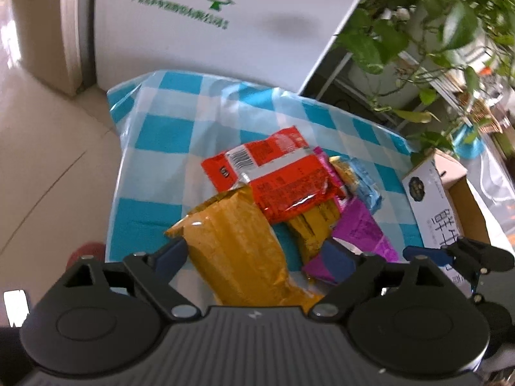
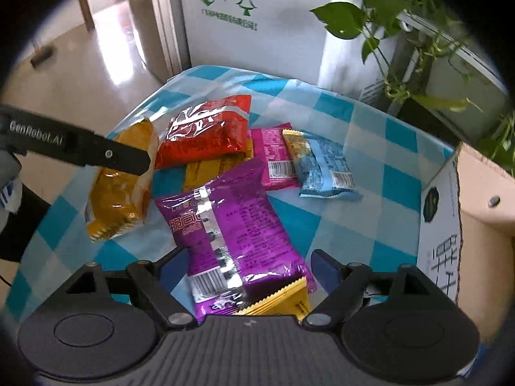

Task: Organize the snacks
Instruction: 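Grasp the purple snack bag with the right tool while the left holds the yellow bag, then lift the purple bag with the right tool while the left lifts the yellow bag toward the box, then lower both bags into the cardboard box and open both tools, then withdraw both tools from the box back over the table, then grasp the red snack bag with the left tool while the right grasps the yellow waffle bag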

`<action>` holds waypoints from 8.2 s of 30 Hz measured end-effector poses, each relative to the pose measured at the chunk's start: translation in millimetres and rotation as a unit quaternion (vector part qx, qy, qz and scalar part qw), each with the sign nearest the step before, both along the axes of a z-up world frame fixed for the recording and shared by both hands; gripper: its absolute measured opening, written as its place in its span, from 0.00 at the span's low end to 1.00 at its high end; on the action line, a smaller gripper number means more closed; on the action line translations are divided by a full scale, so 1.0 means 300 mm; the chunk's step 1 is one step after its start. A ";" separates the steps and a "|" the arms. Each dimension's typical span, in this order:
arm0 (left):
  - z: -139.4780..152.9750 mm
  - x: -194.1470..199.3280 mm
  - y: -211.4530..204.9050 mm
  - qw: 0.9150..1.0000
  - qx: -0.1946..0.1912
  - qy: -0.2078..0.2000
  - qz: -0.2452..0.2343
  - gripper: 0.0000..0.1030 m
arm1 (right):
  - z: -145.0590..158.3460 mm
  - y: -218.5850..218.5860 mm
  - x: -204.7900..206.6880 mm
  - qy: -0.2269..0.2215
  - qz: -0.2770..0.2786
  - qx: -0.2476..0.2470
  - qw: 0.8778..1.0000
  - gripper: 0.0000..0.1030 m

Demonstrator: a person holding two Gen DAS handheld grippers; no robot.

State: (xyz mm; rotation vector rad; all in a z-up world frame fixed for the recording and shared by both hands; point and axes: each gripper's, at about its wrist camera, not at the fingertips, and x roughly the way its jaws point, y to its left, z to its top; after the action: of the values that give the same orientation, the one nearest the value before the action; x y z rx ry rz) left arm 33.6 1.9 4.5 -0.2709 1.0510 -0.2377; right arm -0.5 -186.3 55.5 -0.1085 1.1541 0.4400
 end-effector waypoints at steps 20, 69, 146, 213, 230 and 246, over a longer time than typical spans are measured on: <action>-0.096 0.015 -0.133 0.993 0.106 0.046 0.001 0.99 | -0.085 0.053 0.017 0.013 0.018 -0.026 0.999 0.86; 0.000 -0.161 -0.067 0.998 0.056 -0.039 0.012 0.64 | 0.129 -0.027 -0.116 -0.034 -0.163 -0.005 0.986 0.72; 0.266 0.019 -0.894 0.972 -0.102 -0.122 -0.172 0.70 | 0.251 -0.698 -0.372 -0.082 -0.612 0.095 0.781 0.73; -0.076 0.259 -0.151 0.994 0.075 -0.046 -0.061 0.68 | 0.171 -0.289 -0.158 -0.027 -0.332 0.069 0.940 0.84; -0.092 -0.112 -0.022 0.994 0.088 -0.064 -0.002 0.68 | 0.160 -0.283 -0.253 -0.003 -0.355 0.151 0.923 0.81; -0.059 -0.318 -0.038 0.995 0.048 -0.053 -0.066 0.69 | 0.015 -0.243 -0.358 0.072 -0.460 0.156 0.871 0.81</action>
State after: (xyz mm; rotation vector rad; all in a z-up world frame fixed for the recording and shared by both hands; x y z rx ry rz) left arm -61.7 -9.4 -13.1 -0.1007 0.9730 -0.3157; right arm -107.9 -259.4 59.9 0.7499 1.1294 -0.2308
